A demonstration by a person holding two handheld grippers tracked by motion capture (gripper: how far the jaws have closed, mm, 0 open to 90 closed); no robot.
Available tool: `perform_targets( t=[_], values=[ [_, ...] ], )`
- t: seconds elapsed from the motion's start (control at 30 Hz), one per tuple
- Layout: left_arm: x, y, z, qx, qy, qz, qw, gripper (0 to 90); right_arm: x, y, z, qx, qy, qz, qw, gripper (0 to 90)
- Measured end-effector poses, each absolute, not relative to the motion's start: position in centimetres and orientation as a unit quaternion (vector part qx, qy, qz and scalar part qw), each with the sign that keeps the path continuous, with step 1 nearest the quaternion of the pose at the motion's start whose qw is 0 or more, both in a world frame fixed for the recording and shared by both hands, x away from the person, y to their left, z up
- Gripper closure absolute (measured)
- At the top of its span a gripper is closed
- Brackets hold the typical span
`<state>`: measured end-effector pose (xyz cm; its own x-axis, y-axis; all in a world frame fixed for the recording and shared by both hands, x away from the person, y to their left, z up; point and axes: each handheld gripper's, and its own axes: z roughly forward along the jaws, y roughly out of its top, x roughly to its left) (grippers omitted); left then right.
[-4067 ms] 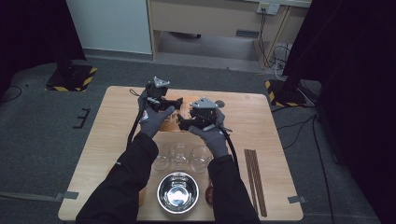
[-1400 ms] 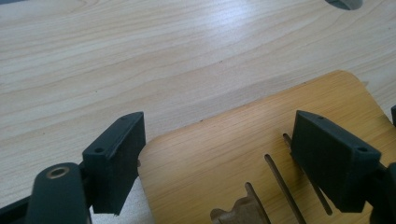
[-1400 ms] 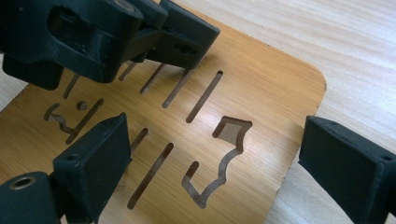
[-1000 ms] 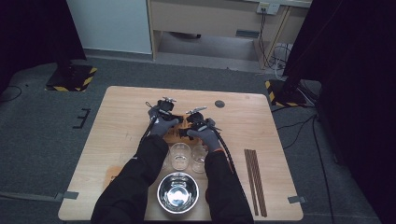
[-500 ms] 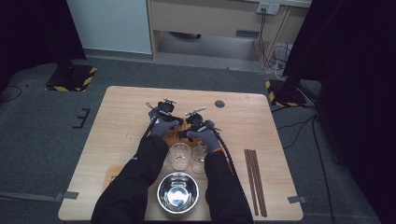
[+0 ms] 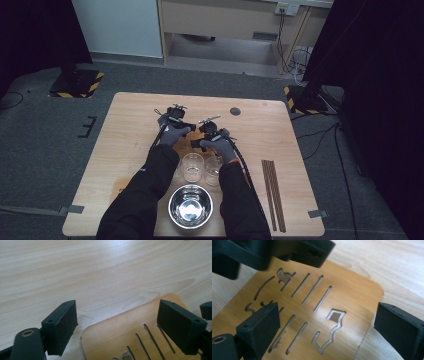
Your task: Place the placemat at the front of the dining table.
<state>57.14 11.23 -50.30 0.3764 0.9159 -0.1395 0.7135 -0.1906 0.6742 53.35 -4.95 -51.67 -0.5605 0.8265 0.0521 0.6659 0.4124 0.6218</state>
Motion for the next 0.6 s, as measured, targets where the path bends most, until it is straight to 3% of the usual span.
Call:
perform_targets(
  t=[0.6],
  values=[
    [53.9, 14.2, -44.9, 0.749, 0.493, 0.189, 0.399, 15.9, 53.0, -7.1, -47.9, 0.449, 0.792, 0.366, 0.193, 6.0]
  ],
)
